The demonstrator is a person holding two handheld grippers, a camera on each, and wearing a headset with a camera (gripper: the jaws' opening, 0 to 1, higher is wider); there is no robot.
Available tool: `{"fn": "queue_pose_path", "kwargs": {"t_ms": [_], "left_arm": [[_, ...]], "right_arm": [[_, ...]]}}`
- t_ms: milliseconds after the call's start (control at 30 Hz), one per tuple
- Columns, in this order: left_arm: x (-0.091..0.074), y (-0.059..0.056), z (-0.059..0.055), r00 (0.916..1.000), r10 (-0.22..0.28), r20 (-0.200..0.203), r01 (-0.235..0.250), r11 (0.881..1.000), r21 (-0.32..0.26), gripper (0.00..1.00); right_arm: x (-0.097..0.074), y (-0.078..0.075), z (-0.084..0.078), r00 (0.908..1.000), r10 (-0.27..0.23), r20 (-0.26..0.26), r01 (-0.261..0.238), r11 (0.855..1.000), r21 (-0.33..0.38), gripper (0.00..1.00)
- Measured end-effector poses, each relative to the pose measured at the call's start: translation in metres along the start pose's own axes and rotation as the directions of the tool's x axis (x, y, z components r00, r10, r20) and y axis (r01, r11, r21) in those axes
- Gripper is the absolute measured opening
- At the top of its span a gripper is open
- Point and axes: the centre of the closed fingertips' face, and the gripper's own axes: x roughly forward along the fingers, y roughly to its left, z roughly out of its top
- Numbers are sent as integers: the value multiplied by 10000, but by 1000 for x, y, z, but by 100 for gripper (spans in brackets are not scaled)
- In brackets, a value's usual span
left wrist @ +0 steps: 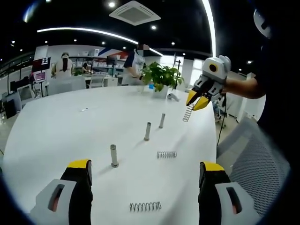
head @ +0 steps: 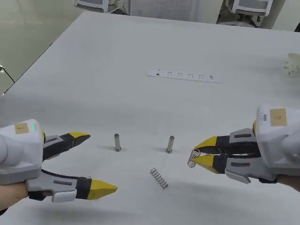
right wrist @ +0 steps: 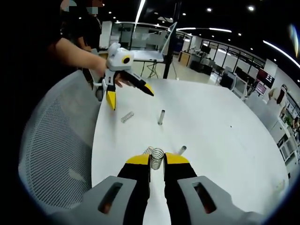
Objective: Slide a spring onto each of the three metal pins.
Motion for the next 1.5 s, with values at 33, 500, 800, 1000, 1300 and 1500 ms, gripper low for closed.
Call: {"fn": "queue_pose_path", "kwargs": {"t_ms": [33, 500, 800, 1000, 1300, 1500], "left_arm": [[0, 1, 0, 10000, 27, 8, -27, 10000, -42, 94], [1, 2, 0, 9999, 129, 25, -129, 9998, -130, 98], [-1, 4, -1, 9998, 209, 49, -208, 9996, -198, 98], [-1, 4, -1, 9997, 239, 52, -238, 9995, -210, 98], [-3, 5, -2, 9996, 291, 38, -290, 9993, -233, 98], [-3, 4, -2, 9995, 326, 36, -325, 9992, -242, 98]], "right_arm": [[-1, -1, -1, 10000, -45, -16, 45, 10000, 52, 8], [-11, -22, -10, 9975, -706, -56, 708, 9967, 393, 8], [-19, -41, -20, 9933, -1140, -215, 1151, 9912, 649, 8], [-23, -56, -25, 9902, -1364, -298, 1384, 9869, 823, 8], [-27, -82, -34, 9807, -1910, -415, 1946, 9739, 1166, 8], [-26, -92, -41, 9765, -2094, -507, 2145, 9670, 1374, 7]]}}
